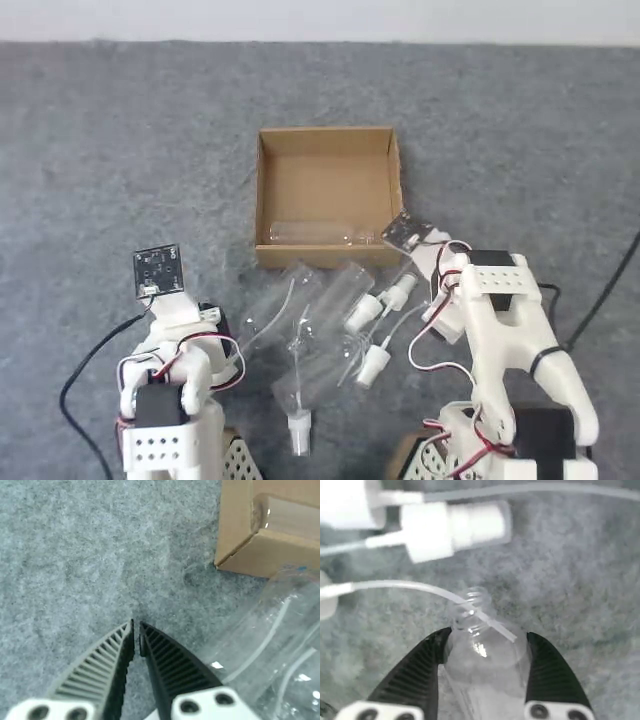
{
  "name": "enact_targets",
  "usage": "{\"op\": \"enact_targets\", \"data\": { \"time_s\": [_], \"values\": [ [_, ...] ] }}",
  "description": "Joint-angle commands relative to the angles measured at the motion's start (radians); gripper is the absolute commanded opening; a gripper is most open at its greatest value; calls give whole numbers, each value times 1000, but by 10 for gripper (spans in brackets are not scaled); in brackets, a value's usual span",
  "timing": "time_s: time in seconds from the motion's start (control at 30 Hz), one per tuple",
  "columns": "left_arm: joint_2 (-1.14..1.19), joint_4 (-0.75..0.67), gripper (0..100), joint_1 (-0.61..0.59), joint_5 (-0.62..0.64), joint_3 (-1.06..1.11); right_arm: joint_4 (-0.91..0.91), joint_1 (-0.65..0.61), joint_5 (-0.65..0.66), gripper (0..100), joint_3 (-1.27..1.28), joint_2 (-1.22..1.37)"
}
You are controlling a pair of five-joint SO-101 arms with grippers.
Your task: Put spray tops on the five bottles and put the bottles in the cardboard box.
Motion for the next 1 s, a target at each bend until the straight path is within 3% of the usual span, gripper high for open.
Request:
{"op": "enact_targets", "data": {
  "time_s": [0.0,0.1,0.27,0.37,0.53,0.7,0.97],
  "values": [
    [-15,5,13,0,-5,-13,-7,8,-149,110,-12,-22],
    [-15,5,13,0,-5,-13,-5,10,-183,133,-12,-22],
    [-15,5,13,0,-5,-13,-5,16,-186,279,-8,-22],
    [-15,5,13,0,-5,-13,-5,12,-166,307,-6,-22],
    [-15,5,13,0,-5,-13,-5,16,43,304,-8,-22],
    [-15,5,13,0,-5,-13,-5,39,133,305,-11,-21],
    [-15,5,13,0,-5,-13,-7,142,387,306,-12,-22]
  ]
}}
